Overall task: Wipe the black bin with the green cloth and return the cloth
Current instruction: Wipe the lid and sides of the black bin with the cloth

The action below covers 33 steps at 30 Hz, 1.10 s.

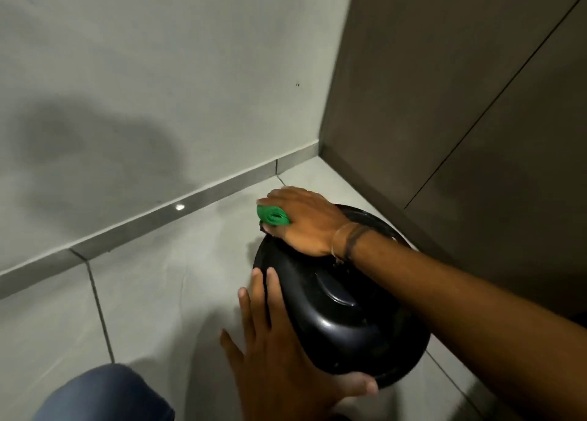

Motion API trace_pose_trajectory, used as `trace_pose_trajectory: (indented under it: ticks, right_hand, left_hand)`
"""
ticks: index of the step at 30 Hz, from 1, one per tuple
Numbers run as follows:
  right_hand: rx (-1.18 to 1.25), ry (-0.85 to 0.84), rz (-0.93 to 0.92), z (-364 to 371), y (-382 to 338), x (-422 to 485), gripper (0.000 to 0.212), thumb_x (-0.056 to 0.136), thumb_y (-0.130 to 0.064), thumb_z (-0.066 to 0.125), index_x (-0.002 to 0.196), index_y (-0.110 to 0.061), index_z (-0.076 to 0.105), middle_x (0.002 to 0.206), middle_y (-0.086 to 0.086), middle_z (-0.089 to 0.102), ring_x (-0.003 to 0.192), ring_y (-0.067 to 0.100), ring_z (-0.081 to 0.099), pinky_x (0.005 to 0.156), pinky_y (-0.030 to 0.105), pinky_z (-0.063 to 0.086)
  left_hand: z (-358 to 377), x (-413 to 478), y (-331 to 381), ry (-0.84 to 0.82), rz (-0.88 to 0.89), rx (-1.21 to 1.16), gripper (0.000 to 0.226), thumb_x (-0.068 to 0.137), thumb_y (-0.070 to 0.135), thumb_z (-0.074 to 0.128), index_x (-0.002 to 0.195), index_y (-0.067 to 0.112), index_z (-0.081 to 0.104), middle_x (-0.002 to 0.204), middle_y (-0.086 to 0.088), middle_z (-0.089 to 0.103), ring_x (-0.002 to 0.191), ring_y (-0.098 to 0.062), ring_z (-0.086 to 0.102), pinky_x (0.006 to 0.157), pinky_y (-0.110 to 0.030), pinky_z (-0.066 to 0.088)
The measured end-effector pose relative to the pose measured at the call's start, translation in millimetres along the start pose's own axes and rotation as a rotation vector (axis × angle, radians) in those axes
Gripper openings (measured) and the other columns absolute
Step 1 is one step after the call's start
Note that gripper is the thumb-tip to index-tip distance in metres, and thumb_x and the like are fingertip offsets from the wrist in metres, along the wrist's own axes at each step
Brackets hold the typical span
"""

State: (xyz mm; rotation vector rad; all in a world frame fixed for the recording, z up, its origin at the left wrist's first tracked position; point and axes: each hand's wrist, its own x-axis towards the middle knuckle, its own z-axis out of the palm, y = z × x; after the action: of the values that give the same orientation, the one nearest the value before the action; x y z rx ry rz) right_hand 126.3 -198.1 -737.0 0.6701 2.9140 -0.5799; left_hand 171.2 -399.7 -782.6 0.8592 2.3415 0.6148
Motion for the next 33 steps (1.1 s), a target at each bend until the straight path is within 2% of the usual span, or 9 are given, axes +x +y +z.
trace_pose_trajectory:
  ticks: [3, 7, 10, 12, 13, 16, 18, 24, 33]
  right_hand:
    - [-0.028, 0.075, -0.05, 11.6, 7.8, -54.6, 0.065, 0.098, -0.045, 0.057, 0.159, -0.036, 0.039, 0.169, -0.01, 0.035, 0.161, 0.015, 0.02, 0.132, 0.037, 0.011]
    - [-0.044, 0.104, -0.146, 42.7, 5.4, -134.9, 0.085, 0.089, -0.032, 0.06, 0.165, -0.036, 0.023, 0.175, -0.015, 0.013, 0.164, 0.011, 0.003, 0.132, 0.042, 0.006]
    - [-0.039, 0.159, -0.152, 56.1, -7.6, -153.6, 0.078, 0.091, -0.04, 0.047, 0.165, -0.036, 0.022, 0.175, -0.015, 0.014, 0.164, 0.013, 0.005, 0.13, 0.042, 0.007]
    - [-0.048, 0.19, -0.095, 53.5, -13.5, -139.0, 0.078, 0.089, -0.038, 0.045, 0.164, -0.034, 0.025, 0.175, -0.012, 0.017, 0.164, 0.013, 0.006, 0.131, 0.041, 0.007]
    - [-0.059, 0.214, -0.044, 49.0, -14.5, -126.5, 0.078, 0.087, -0.036, 0.047, 0.163, -0.033, 0.028, 0.175, -0.01, 0.021, 0.164, 0.014, 0.008, 0.132, 0.04, 0.007]
    - [-0.09, 0.272, 0.13, 32.0, -13.3, -76.2, 0.071, 0.089, -0.031, 0.055, 0.159, -0.029, 0.039, 0.168, -0.006, 0.037, 0.161, 0.02, 0.022, 0.132, 0.041, 0.01]
    - [-0.037, 0.29, 0.238, 21.0, -9.0, -47.7, 0.066, 0.091, -0.029, 0.059, 0.155, -0.026, 0.046, 0.16, -0.002, 0.05, 0.154, 0.022, 0.036, 0.129, 0.038, 0.017]
    - [-0.008, 0.308, 0.429, 8.8, 0.9, -22.3, 0.033, 0.088, -0.035, 0.061, 0.116, -0.02, 0.072, 0.118, 0.004, 0.074, 0.117, 0.029, 0.064, 0.107, 0.04, 0.045]
    - [-0.01, 0.456, 0.655, 7.4, 11.1, -45.2, 0.035, 0.089, -0.04, 0.054, 0.112, -0.018, 0.071, 0.116, 0.005, 0.073, 0.115, 0.03, 0.063, 0.105, 0.044, 0.046]
  left_hand:
    - [-4.8, 2.6, 0.1, -0.054, -0.025, -0.015, 0.196, -0.002, 0.115, 0.042, 0.151, 0.036, -0.05, 0.163, 0.018, -0.051, 0.164, -0.021, -0.024, 0.129, -0.069, 0.015]
    - [1.8, 6.9, -0.3, 0.005, -0.036, -0.038, 0.186, 0.022, 0.113, 0.055, 0.151, 0.03, -0.051, 0.158, 0.015, -0.057, 0.159, -0.019, -0.034, 0.13, -0.066, 0.013]
    - [4.0, 2.5, 0.5, 0.194, 0.066, 0.005, 0.128, 0.077, 0.085, 0.056, 0.171, 0.02, -0.003, 0.177, 0.004, -0.017, 0.166, -0.032, 0.014, 0.119, -0.072, 0.038]
    - [7.3, 4.5, -4.0, 0.181, 0.131, 0.018, 0.138, 0.059, 0.092, 0.055, 0.165, 0.004, 0.037, 0.175, -0.013, 0.03, 0.155, -0.042, 0.043, 0.113, -0.071, 0.042]
    - [8.8, 5.4, -1.2, 0.094, 0.12, -0.012, 0.156, 0.044, 0.099, 0.057, 0.164, 0.002, 0.034, 0.173, -0.014, 0.034, 0.156, -0.04, 0.041, 0.12, -0.065, 0.036]
    - [1.2, 9.6, 3.0, -0.104, -0.059, 0.029, 0.2, 0.003, 0.111, 0.05, 0.163, 0.023, -0.03, 0.176, 0.005, -0.02, 0.166, -0.025, -0.001, 0.13, -0.058, 0.021]
    - [0.2, 9.8, -1.2, -0.095, -0.072, -0.013, 0.202, -0.008, 0.112, 0.042, 0.159, 0.029, -0.037, 0.172, 0.012, -0.029, 0.166, -0.024, -0.009, 0.129, -0.066, 0.025]
    - [6.4, 3.7, 3.0, -0.039, 0.01, -0.054, 0.198, -0.006, 0.112, 0.035, 0.168, 0.029, -0.013, 0.18, 0.009, 0.0, 0.166, -0.034, 0.009, 0.12, -0.078, 0.03]
    - [5.9, 0.9, -0.6, -0.053, 0.016, -0.017, 0.196, -0.006, 0.113, 0.031, 0.168, 0.034, -0.016, 0.178, 0.012, 0.001, 0.166, -0.037, 0.014, 0.115, -0.082, 0.029]
